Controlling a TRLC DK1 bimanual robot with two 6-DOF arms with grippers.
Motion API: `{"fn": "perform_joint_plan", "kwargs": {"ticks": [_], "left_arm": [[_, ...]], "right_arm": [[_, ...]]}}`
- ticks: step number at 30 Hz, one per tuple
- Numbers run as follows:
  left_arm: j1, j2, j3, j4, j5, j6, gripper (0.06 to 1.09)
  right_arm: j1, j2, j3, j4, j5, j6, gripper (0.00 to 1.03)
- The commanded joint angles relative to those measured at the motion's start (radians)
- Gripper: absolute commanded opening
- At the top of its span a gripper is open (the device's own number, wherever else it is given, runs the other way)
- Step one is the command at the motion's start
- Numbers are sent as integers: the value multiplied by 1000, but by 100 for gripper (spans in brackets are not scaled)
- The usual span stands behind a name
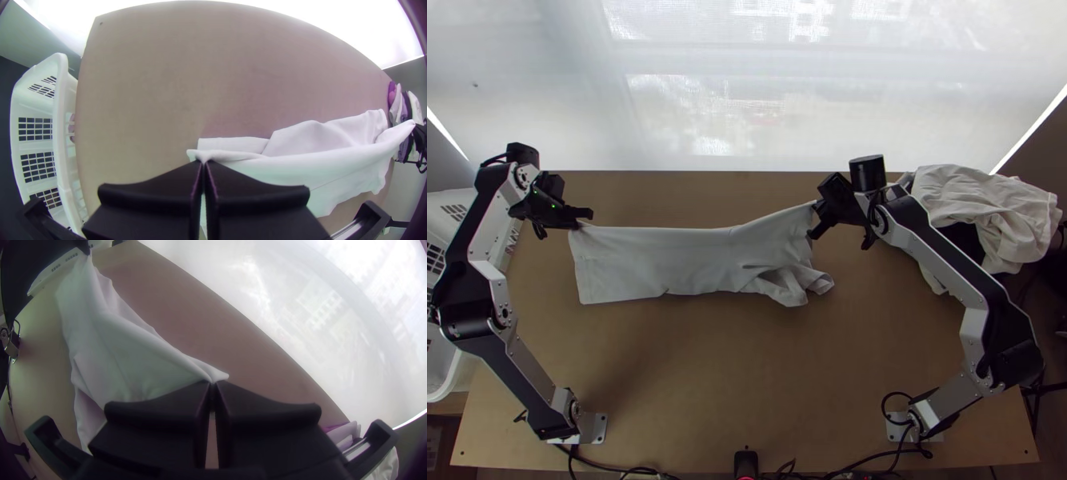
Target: Fold the t-shirt
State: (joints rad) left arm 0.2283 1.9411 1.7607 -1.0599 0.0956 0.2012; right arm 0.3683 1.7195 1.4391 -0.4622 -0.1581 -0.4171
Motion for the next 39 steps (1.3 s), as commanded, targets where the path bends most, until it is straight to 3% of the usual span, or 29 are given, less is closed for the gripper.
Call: {"fn": "perform_joint_plan", "kwargs": {"ticks": [1,17,33,38,39], "left_arm": [[-23,85,36,1,-5,-17,9],[-66,211,72,21,-16,-46,9],[-61,176,75,12,-27,-51,10],[-44,153,94,-14,-27,-49,47],[-38,145,94,-29,-27,-51,61]], "right_arm": [[-11,101,44,7,-1,-3,3],[-22,258,70,40,-1,5,3],[-51,262,92,51,-1,9,3],[-51,272,106,51,-1,18,3],[-51,275,109,51,-1,24,3]]}}
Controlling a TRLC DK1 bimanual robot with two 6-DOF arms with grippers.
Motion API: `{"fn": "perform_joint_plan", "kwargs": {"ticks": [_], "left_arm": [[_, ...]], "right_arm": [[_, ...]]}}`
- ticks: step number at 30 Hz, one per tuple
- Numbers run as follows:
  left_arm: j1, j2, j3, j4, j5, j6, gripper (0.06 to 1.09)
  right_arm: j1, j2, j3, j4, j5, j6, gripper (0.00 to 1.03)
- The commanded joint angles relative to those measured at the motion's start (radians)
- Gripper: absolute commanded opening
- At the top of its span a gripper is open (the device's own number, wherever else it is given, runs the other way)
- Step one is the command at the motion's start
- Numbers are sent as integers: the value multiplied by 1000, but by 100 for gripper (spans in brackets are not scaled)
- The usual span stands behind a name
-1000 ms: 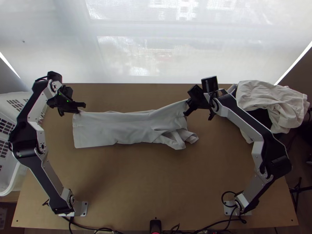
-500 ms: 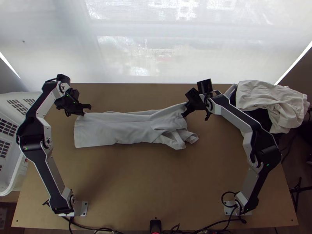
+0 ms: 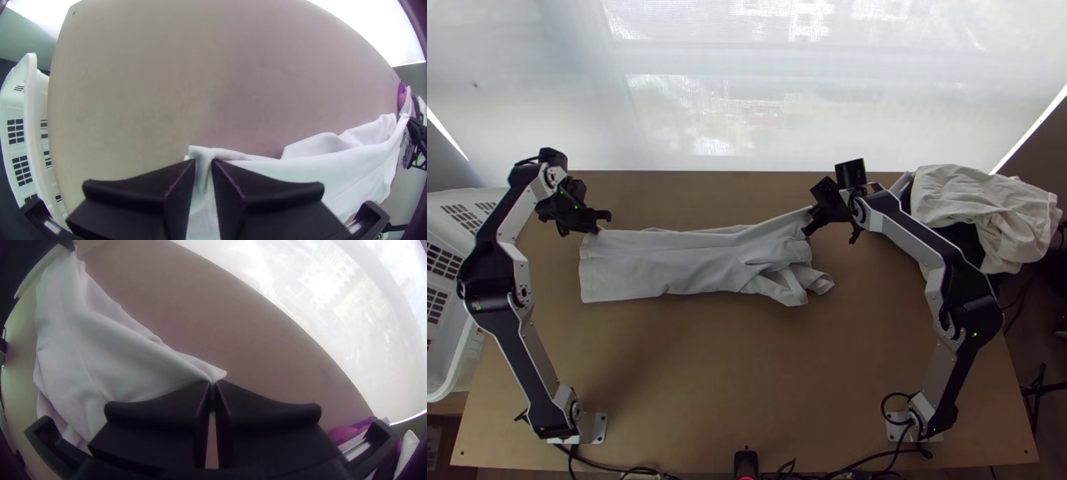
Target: Fold the t-shirt
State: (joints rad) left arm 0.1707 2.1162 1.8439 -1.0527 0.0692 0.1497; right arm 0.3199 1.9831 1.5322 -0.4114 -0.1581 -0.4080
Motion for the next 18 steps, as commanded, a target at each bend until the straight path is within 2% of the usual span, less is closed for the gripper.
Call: {"fn": "perform_joint_plan", "kwargs": {"ticks": [1,2,4,6,7,11,15,18], "left_arm": [[27,-42,9,-58,0,1,69],[33,-58,5,-75,0,-1,70],[47,-94,-18,-105,1,-7,77],[56,-144,-64,-124,1,-1,81],[59,-173,-97,-128,1,4,86],[59,-269,-239,-128,6,22,94],[56,-312,-337,-87,20,11,97],[49,-312,-362,-70,38,-12,97]], "right_arm": [[-2,11,16,0,-1,20,10],[-4,10,13,0,-1,29,27],[-4,-1,2,-6,-1,44,67],[-2,-20,-9,-9,-1,55,94],[-1,-35,-17,-10,-1,66,99],[18,-106,-41,-10,-1,72,99],[70,-178,-43,-12,-1,89,99],[159,-224,-52,-50,-1,92,99]]}}
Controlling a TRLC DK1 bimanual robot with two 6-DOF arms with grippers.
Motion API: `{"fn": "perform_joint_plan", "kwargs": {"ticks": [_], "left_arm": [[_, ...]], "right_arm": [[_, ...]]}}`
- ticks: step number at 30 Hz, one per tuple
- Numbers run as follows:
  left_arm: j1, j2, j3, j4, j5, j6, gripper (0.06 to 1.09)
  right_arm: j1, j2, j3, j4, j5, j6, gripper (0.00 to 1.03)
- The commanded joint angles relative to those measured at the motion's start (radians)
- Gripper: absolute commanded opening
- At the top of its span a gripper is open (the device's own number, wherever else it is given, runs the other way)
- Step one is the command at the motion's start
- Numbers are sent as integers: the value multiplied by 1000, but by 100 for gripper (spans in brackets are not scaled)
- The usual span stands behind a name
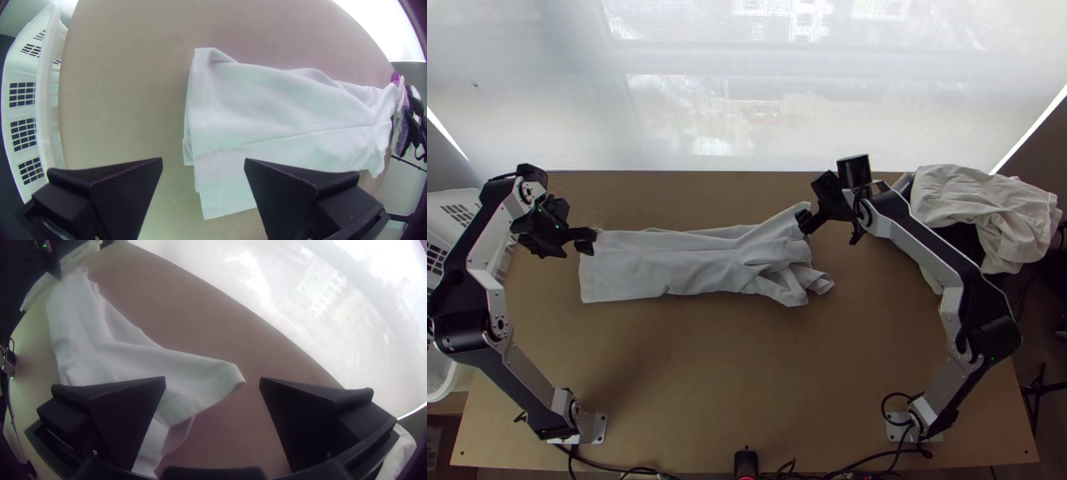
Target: Fold the t-shirt
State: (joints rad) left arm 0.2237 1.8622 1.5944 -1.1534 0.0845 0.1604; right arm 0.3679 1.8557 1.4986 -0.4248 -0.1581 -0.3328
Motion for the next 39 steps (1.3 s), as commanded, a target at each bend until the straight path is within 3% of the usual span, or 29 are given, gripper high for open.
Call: {"fn": "perform_joint_plan", "kwargs": {"ticks": [1,11,30,32,39], "left_arm": [[-7,-58,-120,44,24,-30,97],[-12,-29,-152,133,23,-78,97],[-38,32,-180,182,23,-105,96],[-44,32,-182,182,24,-108,94],[-52,34,-182,182,80,-114,70]], "right_arm": [[149,-107,-28,-51,-1,15,99],[356,-59,-89,-49,-1,6,99],[355,120,-100,-8,0,11,98],[350,128,-98,-6,2,11,98],[345,148,-100,3,5,17,98]]}}
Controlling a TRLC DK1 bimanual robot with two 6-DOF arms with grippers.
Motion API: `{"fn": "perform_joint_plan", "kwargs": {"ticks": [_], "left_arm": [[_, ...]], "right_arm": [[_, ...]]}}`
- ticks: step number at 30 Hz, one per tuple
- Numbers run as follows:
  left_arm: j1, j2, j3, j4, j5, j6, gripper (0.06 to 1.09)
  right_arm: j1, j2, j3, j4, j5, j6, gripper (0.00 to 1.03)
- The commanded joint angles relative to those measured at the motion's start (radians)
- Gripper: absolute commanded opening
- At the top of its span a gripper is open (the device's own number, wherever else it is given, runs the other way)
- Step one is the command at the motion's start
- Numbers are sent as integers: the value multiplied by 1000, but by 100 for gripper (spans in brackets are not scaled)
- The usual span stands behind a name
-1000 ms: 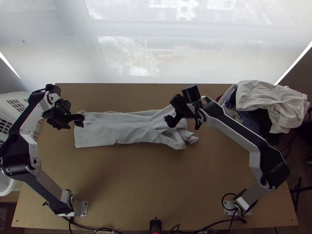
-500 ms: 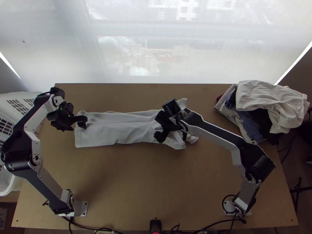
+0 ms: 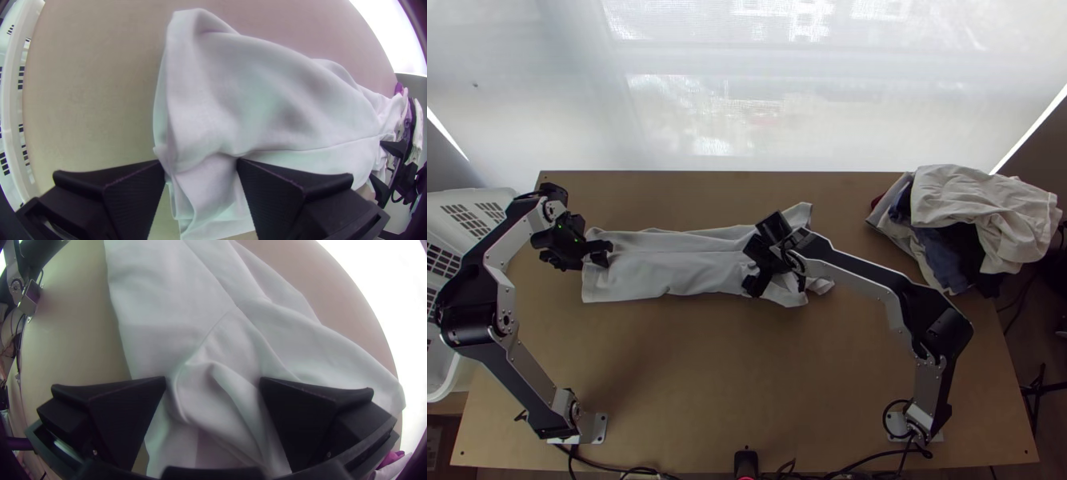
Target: Fold the t-shirt
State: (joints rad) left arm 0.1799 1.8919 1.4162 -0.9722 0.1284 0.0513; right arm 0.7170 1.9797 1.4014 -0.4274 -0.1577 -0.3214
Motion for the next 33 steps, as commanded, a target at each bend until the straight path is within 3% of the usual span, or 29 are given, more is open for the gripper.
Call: {"fn": "perform_joint_plan", "kwargs": {"ticks": [1,12,15,25,33], "left_arm": [[-8,4,-2,1,37,-5,67],[-8,-25,33,-37,76,-11,21],[-8,-30,70,-72,99,-14,15],[-51,-33,248,-180,139,-48,9],[-20,-11,127,-131,125,-38,11]], "right_arm": [[-4,27,-2,7,4,7,98],[-4,50,-10,24,10,12,98],[-4,54,-10,26,12,13,98],[-4,65,-2,32,15,13,98],[-4,64,5,30,15,16,98]]}}
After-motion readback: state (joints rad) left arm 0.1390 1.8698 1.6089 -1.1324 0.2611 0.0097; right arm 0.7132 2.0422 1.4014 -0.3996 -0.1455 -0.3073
